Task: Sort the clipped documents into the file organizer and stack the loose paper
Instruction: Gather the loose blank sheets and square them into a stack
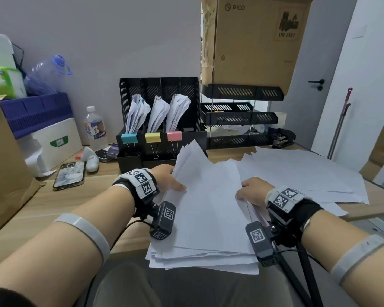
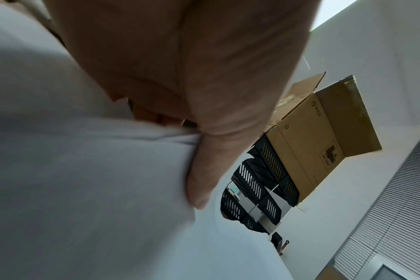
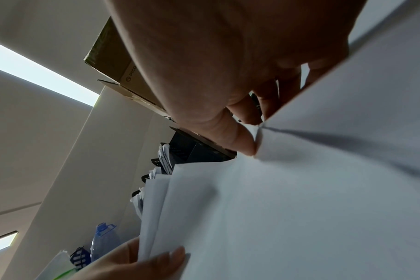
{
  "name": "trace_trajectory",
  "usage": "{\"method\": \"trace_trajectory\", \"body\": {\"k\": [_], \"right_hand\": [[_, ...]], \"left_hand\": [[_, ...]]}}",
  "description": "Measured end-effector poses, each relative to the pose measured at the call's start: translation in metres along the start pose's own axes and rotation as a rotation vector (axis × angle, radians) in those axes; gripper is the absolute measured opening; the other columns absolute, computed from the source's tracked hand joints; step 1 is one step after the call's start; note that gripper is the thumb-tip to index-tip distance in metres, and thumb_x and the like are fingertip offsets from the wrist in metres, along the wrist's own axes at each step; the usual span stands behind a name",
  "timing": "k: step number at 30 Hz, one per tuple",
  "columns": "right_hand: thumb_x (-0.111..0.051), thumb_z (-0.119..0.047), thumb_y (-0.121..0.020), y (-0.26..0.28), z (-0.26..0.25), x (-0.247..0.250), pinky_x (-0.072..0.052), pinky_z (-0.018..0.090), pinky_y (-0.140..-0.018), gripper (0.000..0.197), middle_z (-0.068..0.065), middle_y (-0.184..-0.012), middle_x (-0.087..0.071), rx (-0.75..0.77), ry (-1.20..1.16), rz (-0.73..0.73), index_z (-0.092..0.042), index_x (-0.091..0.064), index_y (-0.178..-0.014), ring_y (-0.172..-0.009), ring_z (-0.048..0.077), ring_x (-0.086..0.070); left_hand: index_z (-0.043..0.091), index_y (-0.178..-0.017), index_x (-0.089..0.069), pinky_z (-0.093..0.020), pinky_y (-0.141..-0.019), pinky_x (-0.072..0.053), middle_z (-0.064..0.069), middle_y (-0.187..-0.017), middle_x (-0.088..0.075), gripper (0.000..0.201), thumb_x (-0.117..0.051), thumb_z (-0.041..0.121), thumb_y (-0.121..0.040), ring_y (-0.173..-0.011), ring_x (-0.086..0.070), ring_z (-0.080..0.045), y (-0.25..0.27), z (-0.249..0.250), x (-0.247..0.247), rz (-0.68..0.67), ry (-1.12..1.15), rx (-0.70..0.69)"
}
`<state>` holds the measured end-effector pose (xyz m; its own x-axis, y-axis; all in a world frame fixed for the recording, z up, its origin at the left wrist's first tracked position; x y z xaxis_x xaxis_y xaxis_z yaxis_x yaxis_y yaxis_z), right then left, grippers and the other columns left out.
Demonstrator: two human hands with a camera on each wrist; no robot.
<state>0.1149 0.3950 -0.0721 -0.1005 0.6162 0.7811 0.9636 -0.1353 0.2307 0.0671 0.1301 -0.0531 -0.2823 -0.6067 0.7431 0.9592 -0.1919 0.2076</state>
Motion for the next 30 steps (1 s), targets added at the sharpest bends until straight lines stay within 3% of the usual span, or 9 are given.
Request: {"method": "trace_trajectory", "body": {"k": [3, 5, 7, 11, 16, 18, 21, 24, 30], "right_hand": [[-0.061, -0.014, -0.082, -0.005, -0.002, 0.002, -0.031, 0.027, -0.055, 0.016, 0.004, -0.066, -0.044, -0.019, 0.013, -0.007, -0.011, -0.049, -0.071, -0.060, 0.022, -0.041], [-0.062, -0.024, -0.088, -0.007, -0.003, 0.004, -0.040, 0.028, -0.068, 0.019, 0.009, -0.090, -0.060, -0.001, 0.018, -0.011, -0.007, -0.064, -0.096, -0.079, 0.026, -0.053], [-0.062, -0.032, -0.091, -0.013, -0.002, 0.006, -0.040, 0.029, -0.075, 0.034, 0.011, -0.106, -0.062, -0.014, 0.006, 0.002, -0.005, -0.063, -0.112, -0.090, 0.028, -0.056], [-0.067, -0.042, -0.086, -0.025, -0.008, 0.012, -0.049, 0.033, -0.080, 0.037, 0.010, -0.096, -0.063, -0.033, -0.113, -0.005, -0.008, -0.058, -0.100, -0.084, 0.027, -0.062], [-0.083, -0.045, -0.063, -0.027, -0.057, 0.023, -0.046, 0.049, -0.104, 0.091, 0.003, -0.131, -0.057, 0.206, -0.528, -0.005, -0.019, -0.043, -0.140, -0.122, 0.025, -0.056], [-0.083, -0.037, -0.060, -0.024, -0.088, 0.033, -0.050, 0.050, -0.099, 0.088, 0.006, -0.125, -0.067, 0.380, -0.651, 0.015, -0.018, -0.046, -0.138, -0.111, 0.025, -0.066], [-0.066, -0.018, -0.076, -0.008, -0.129, 0.051, -0.059, 0.047, -0.081, 0.046, 0.007, -0.109, -0.072, 0.545, -0.807, 0.115, -0.021, -0.055, -0.121, -0.096, 0.027, -0.072], [-0.058, -0.026, -0.073, -0.008, -0.148, 0.050, -0.056, 0.049, -0.084, 0.030, 0.012, -0.103, -0.072, 0.590, -0.906, 0.173, -0.021, -0.062, -0.102, -0.095, 0.031, -0.070], [-0.058, -0.026, -0.070, -0.048, -0.119, -0.003, -0.050, 0.043, -0.086, 0.035, 0.013, -0.099, -0.067, 0.577, -0.534, 0.188, -0.006, -0.058, -0.099, -0.091, 0.027, -0.061]], "left_hand": [[0.016, -0.114, -0.073, -0.040, -0.091, -0.059, -0.005, -0.107, -0.076, 0.034, -0.080, 0.026, -0.082, -0.095, -0.072, -0.024, 0.000, -0.004, 0.001, 0.054, -0.038, 0.011], [0.012, -0.115, -0.071, -0.038, -0.088, -0.057, -0.005, -0.106, -0.073, 0.032, -0.076, 0.024, -0.086, -0.098, -0.070, -0.026, 0.000, -0.006, 0.008, 0.154, 0.003, 0.019], [0.010, -0.118, -0.067, -0.038, -0.089, -0.054, -0.007, -0.106, -0.068, 0.029, -0.070, 0.020, -0.091, -0.103, -0.067, -0.029, 0.003, -0.010, 0.020, 0.290, 0.057, -0.002], [0.010, -0.110, -0.067, -0.041, -0.089, -0.054, -0.013, -0.103, -0.069, 0.017, -0.066, 0.012, -0.094, -0.102, -0.069, -0.036, 0.011, -0.024, 0.054, 0.478, 0.257, -0.172], [0.012, -0.105, -0.073, -0.059, -0.096, -0.054, -0.018, -0.110, -0.074, 0.024, -0.070, 0.017, -0.082, -0.098, -0.071, -0.034, 0.030, -0.023, 0.081, 0.622, 0.688, -0.362], [0.016, -0.100, -0.073, -0.055, -0.094, -0.055, -0.015, -0.106, -0.073, 0.015, -0.069, 0.009, -0.087, -0.095, -0.070, -0.032, 0.040, -0.009, 0.091, 0.653, 0.778, -0.439], [0.014, -0.102, -0.068, -0.046, -0.084, -0.059, -0.010, -0.097, -0.073, 0.014, -0.063, 0.002, -0.095, -0.086, -0.071, -0.028, 0.045, 0.009, 0.108, 0.798, 0.782, -0.482], [0.019, -0.106, -0.067, -0.051, -0.089, -0.059, -0.011, -0.105, -0.074, 0.018, -0.070, 0.015, -0.089, -0.099, -0.072, -0.035, 0.042, 0.013, 0.110, 0.897, 0.724, -0.488], [0.005, -0.122, -0.058, -0.052, -0.092, -0.058, -0.010, -0.114, -0.072, 0.067, -0.080, 0.044, -0.073, -0.102, -0.072, -0.026, 0.019, -0.020, 0.065, 0.766, 0.730, -0.301]]}}
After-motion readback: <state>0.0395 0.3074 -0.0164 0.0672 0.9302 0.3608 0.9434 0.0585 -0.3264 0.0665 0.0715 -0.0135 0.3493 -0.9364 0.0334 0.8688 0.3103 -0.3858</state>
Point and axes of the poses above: each hand's wrist, its own y-axis away from the middle knuckle, its own x-axis out of the back of the hand, z = x × y, the point moved 1 cm from there along -y, towards the middle knuckle
